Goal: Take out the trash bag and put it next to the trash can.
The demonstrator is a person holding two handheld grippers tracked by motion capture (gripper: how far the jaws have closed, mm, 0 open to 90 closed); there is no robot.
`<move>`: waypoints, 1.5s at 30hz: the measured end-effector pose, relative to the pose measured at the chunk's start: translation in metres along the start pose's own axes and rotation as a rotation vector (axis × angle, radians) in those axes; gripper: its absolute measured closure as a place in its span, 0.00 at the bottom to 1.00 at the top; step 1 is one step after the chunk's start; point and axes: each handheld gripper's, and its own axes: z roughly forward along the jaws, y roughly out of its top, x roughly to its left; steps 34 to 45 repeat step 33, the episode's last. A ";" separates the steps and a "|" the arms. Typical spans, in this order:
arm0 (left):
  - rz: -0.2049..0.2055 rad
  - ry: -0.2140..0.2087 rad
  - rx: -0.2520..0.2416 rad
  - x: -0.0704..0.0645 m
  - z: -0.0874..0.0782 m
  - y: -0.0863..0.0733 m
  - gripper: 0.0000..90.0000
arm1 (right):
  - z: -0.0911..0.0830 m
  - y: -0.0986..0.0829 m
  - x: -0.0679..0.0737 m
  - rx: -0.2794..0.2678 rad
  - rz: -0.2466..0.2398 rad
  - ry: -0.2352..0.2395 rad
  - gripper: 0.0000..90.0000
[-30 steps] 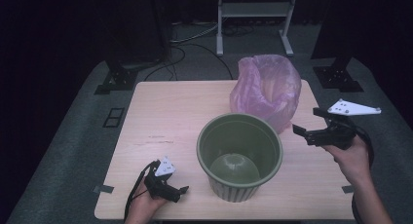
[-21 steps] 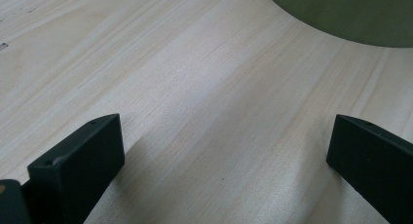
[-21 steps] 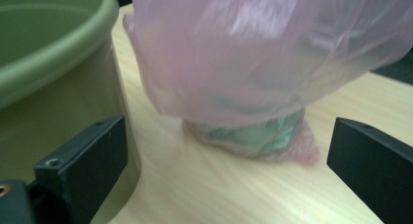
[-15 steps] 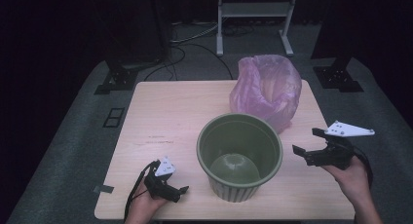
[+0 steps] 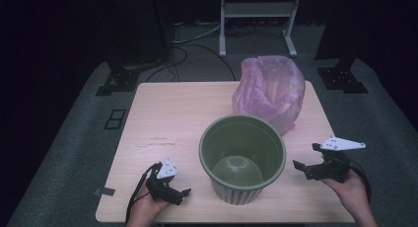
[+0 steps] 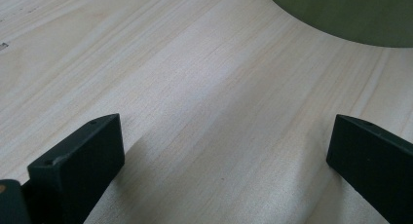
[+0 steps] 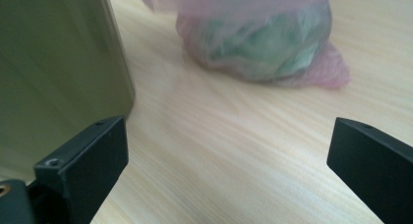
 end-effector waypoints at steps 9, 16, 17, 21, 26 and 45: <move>0.000 0.000 0.000 0.000 0.000 0.000 0.00 | 0.021 -0.018 -0.007 0.059 0.017 0.006 0.00; 0.000 0.000 0.000 0.000 0.000 0.000 0.00 | 0.040 -0.031 -0.009 0.128 0.022 0.009 0.00; 0.000 0.000 0.000 0.000 0.000 0.000 0.00 | 0.043 -0.033 -0.010 0.137 0.020 0.010 0.00; 0.000 0.000 0.000 0.000 0.000 0.000 0.00 | 0.051 -0.039 -0.010 0.175 0.009 0.011 0.00; 0.000 0.000 0.000 0.000 0.000 0.000 0.00 | 0.055 -0.043 -0.008 0.152 -0.023 -0.008 0.00; 0.000 0.001 -0.001 0.000 0.000 0.000 0.00 | 0.055 -0.044 -0.008 0.145 -0.022 -0.017 0.00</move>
